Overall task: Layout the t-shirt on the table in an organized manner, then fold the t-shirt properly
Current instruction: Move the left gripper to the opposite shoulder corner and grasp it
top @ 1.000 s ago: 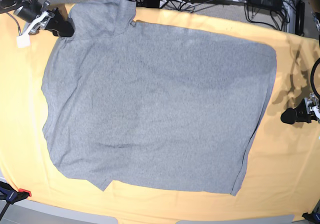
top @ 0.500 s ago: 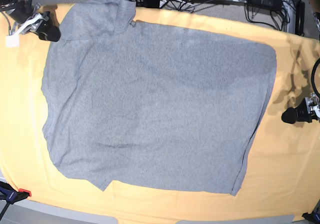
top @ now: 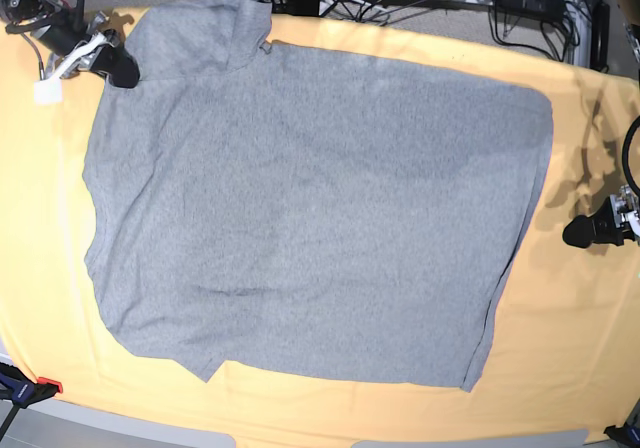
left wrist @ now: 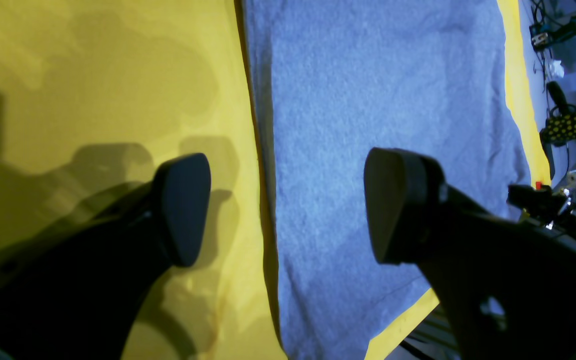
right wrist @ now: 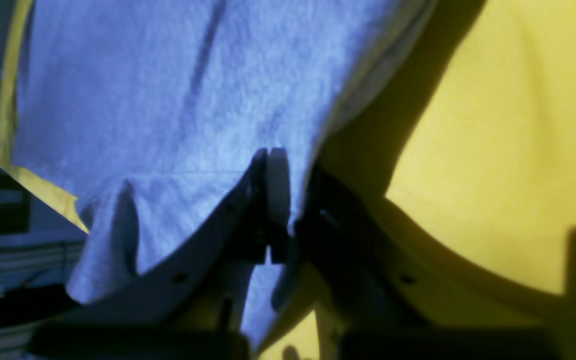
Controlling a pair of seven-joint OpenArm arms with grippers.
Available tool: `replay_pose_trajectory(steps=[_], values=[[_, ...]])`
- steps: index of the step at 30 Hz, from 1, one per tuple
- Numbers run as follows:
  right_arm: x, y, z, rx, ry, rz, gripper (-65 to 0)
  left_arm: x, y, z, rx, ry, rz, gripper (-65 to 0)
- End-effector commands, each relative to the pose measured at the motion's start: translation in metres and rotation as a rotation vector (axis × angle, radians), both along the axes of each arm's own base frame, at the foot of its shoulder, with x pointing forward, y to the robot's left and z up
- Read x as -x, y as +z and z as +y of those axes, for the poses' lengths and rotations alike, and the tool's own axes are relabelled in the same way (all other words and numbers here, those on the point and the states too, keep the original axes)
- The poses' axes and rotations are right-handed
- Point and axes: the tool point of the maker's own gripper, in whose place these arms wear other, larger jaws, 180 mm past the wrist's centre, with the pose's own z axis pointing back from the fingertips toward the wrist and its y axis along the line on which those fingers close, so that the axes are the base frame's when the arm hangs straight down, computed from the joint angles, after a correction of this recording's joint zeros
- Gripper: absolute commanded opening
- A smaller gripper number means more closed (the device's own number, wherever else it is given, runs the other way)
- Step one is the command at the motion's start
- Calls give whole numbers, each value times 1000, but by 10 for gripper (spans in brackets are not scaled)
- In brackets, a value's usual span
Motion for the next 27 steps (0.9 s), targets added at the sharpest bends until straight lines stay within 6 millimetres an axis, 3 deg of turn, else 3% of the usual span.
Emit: replay_pose_trajectory(steps=[1,8,15,23,27], values=[[1,2,-11,52,13,16,-650,-8,23,7,-4,11,-66,-158],[-2,8,-31,105,18,13,-650,-9,22,4,1,7,-68,-158],[-6,13,-40,137,32,8,-650,-18,24,-25,21,-57,-108,-158],[-12,21,-60,212,57,11,-650,-15,23,-20,14,-42,-89,-158],[-12,17,-70,272,48,25,-650,-6,8,-21,18,-43,-50,-158]])
